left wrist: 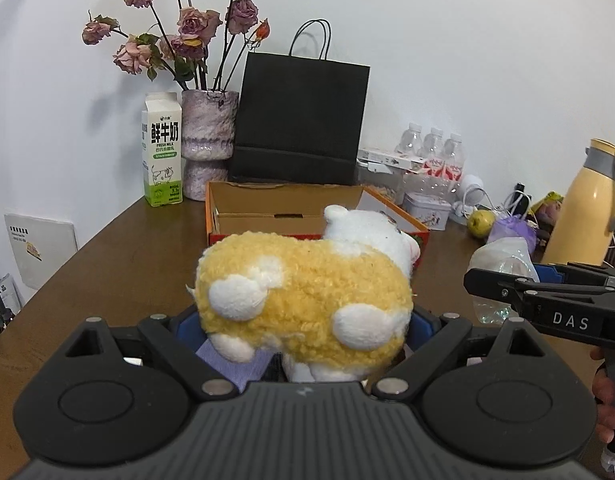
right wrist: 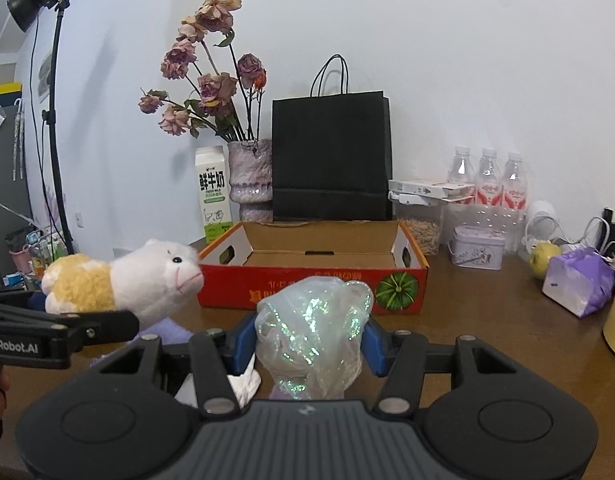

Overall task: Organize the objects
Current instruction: 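Carry the sheep and the plastic bag with both grippers over the cardboard box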

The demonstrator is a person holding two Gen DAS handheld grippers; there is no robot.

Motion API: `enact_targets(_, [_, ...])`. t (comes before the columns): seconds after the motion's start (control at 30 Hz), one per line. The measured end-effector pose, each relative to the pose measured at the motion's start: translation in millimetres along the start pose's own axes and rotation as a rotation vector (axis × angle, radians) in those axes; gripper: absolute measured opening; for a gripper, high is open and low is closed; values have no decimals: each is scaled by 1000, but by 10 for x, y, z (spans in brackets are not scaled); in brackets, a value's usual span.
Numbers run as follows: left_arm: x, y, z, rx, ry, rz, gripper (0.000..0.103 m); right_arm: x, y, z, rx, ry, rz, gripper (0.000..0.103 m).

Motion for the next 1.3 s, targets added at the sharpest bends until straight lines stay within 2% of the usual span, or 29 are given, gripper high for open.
enact_targets(0.4, [-74, -279, 342, 8, -73, -39, 94, 75, -348, 420, 11, -18, -69, 52])
enact_targets(0.93, [-128, -611, 959, -14, -158, -62, 94, 280, -523, 1096, 0, -78, -15, 52])
enact_targets(1.3, [-211, -805, 1335, -28, -213, -79, 94, 380, -724, 1515, 6, -81, -26, 52])
Point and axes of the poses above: each gripper's, at about its wrist camera, not at the fingertips, and z roughly the way its jaws point, x to its right, y to its underside, the point moved 7 cm from there along z, roughly the way its jaws point, and after that the axes turned 1 degree about z, right-handed, at the moved point
